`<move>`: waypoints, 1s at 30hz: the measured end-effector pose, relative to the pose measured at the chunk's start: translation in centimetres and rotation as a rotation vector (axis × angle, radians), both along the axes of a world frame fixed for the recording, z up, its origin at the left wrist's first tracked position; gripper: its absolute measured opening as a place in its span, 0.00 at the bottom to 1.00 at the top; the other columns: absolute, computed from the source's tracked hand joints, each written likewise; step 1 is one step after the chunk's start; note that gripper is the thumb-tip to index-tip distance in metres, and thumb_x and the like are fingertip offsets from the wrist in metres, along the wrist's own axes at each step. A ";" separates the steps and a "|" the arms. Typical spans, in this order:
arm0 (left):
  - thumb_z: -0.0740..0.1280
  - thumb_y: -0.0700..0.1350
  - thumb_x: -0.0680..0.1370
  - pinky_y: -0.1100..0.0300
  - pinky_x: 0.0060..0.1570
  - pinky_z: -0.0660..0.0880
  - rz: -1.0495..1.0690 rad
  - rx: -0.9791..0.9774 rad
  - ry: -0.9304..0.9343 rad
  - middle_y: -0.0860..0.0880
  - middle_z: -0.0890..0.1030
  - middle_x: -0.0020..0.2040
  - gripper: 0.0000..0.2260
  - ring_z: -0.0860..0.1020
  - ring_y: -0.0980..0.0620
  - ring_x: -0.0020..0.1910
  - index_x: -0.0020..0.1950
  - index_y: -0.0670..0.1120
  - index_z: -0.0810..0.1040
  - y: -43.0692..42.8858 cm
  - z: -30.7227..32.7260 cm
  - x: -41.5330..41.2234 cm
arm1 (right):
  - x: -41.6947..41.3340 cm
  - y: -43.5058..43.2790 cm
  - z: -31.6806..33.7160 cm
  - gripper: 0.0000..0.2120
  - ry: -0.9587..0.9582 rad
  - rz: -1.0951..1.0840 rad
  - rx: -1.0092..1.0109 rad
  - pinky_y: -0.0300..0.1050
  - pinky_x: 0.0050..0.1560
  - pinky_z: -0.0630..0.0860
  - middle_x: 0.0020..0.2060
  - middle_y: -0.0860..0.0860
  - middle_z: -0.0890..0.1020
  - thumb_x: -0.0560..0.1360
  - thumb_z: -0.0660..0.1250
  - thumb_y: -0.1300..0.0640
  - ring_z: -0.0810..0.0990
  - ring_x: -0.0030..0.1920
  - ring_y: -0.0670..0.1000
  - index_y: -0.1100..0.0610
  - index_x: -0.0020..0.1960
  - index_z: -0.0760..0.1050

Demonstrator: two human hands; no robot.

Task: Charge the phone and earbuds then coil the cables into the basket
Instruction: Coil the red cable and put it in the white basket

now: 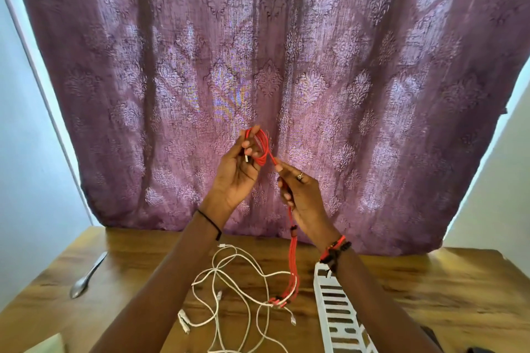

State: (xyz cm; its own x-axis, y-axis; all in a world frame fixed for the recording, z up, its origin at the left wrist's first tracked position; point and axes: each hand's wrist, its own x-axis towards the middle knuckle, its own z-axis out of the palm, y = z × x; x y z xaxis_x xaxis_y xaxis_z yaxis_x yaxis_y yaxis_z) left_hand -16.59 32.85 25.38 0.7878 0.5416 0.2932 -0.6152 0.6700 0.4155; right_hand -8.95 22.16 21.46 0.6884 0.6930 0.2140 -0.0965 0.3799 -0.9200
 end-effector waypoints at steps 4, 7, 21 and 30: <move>0.53 0.42 0.81 0.72 0.31 0.73 0.094 0.049 0.028 0.53 0.76 0.29 0.13 0.74 0.60 0.27 0.53 0.37 0.75 0.0 0.4 0.3 | -1.0 0.0 -1.1 0.09 -0.118 -0.025 -0.123 0.32 0.18 0.57 0.25 0.48 0.75 0.76 0.65 0.60 0.64 0.18 0.42 0.57 0.55 0.80; 0.56 0.41 0.81 0.71 0.33 0.74 0.226 0.173 0.107 0.52 0.79 0.32 0.11 0.76 0.60 0.31 0.55 0.38 0.75 0.0 0.1 0.7 | -1.6 -0.2 -1.5 0.10 -0.221 0.036 -0.231 0.32 0.17 0.59 0.22 0.46 0.76 0.77 0.65 0.60 0.64 0.18 0.42 0.56 0.57 0.79; 0.62 0.46 0.79 0.58 0.39 0.74 0.820 1.510 0.684 0.57 0.76 0.27 0.13 0.76 0.61 0.28 0.36 0.45 0.78 0.1 -2.4 0.0 | -0.3 -2.0 0.7 0.09 -0.830 0.031 -0.536 0.25 0.30 0.67 0.31 0.43 0.77 0.74 0.67 0.62 0.72 0.24 0.33 0.59 0.54 0.80; 0.62 0.43 0.79 0.58 0.39 0.68 0.633 1.808 0.915 0.39 0.81 0.39 0.10 0.78 0.45 0.38 0.49 0.38 0.80 0.9 -4.8 -1.3 | 1.9 -3.5 1.8 0.17 -1.159 0.114 -0.659 0.32 0.47 0.70 0.49 0.49 0.78 0.69 0.69 0.68 0.75 0.45 0.48 0.57 0.57 0.79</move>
